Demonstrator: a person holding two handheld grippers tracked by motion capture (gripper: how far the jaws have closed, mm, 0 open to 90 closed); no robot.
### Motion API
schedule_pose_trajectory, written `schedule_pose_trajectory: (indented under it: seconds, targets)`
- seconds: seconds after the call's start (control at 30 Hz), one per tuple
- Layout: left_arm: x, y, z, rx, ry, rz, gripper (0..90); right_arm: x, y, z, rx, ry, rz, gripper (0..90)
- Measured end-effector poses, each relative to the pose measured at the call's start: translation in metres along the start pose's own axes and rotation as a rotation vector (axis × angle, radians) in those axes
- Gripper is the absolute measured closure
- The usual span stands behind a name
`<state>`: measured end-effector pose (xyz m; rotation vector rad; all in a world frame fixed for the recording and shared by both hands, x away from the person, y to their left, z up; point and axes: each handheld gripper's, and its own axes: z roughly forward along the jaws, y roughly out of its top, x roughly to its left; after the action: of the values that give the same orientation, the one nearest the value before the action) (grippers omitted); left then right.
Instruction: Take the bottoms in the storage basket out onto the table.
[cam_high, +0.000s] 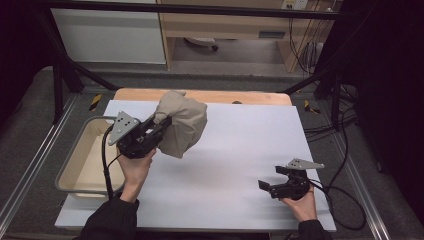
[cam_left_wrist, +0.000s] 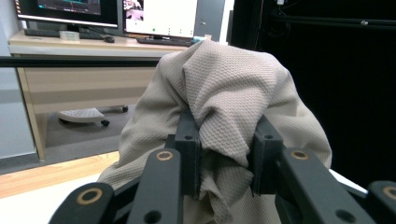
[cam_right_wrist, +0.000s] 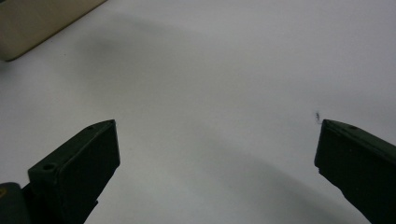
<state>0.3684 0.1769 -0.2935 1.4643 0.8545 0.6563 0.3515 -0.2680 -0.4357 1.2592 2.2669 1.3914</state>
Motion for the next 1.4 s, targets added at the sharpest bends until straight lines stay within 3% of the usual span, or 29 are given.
schedule_pose_trajectory:
  seconds: [0.43, 1.4]
  targets:
    - [-0.013, -0.010, 0.018, 0.046, -0.031, 0.011, 69.5, 0.000, 0.000, 0.000, 0.000, 0.001, 0.002, 0.6]
    - [-0.039, -0.048, 0.050, 0.164, -0.078, 0.024, 69.5, 0.000, 0.000, 0.000, -0.001, -0.001, 0.001, 0.6]
